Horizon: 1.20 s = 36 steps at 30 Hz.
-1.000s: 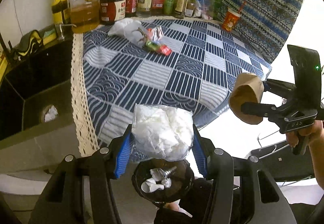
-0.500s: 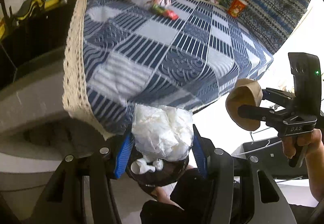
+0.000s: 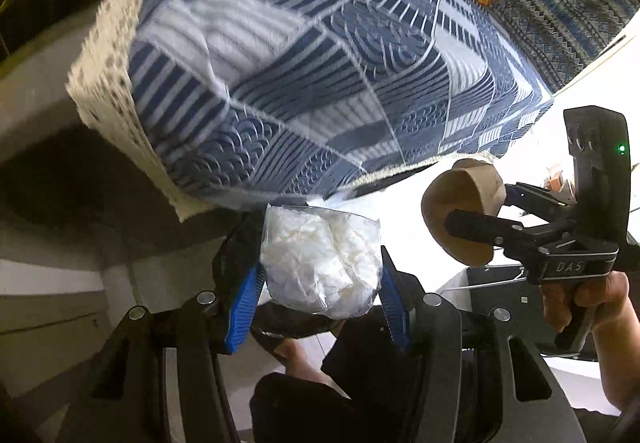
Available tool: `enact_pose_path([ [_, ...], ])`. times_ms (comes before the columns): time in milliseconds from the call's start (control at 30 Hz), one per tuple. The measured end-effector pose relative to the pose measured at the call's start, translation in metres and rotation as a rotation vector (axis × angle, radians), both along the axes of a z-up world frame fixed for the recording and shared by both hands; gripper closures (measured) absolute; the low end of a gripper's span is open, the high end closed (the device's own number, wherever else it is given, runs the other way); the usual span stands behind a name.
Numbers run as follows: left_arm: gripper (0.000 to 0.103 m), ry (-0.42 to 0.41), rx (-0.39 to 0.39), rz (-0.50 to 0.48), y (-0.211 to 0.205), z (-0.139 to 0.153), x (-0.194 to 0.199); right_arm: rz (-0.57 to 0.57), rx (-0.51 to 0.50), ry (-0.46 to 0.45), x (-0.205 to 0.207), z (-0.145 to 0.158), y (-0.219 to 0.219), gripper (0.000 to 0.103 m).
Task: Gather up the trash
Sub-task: 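Carry the white bag and tan paper cone down toward the bin with both tools, then open both tools over the bin, dropping the white bag and paper cone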
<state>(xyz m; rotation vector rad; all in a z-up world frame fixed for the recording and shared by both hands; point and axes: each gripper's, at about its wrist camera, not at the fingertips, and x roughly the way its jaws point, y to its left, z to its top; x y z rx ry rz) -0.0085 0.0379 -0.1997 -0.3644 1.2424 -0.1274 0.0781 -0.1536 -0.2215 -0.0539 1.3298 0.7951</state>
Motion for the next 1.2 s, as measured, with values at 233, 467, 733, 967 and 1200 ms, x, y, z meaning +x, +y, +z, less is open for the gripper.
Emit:
enact_pose_path([
  [233,0.051,0.085,-0.028,0.039,-0.008,-0.038,-0.004,-0.095,0.002,0.065,-0.002,-0.026,-0.008,0.021],
  [467,0.051,0.174,-0.066,0.099,-0.009,-0.077,-0.01,-0.17,0.01,0.185,0.004,-0.056,-0.011,0.021],
  [733,0.051,0.238,-0.096,0.174,-0.006,-0.105,-0.011,-0.284,0.015,0.353,0.009,-0.092,-0.013,0.021],
  [967,0.051,0.256,-0.094,0.204,-0.007,-0.113,-0.008,-0.281,0.0,0.392,0.015,-0.105,-0.006,0.021],
  [1200,0.026,0.268,-0.105,0.237,0.0,-0.113,-0.003,-0.294,0.028,0.436,0.023,-0.106,-0.003,0.009],
])
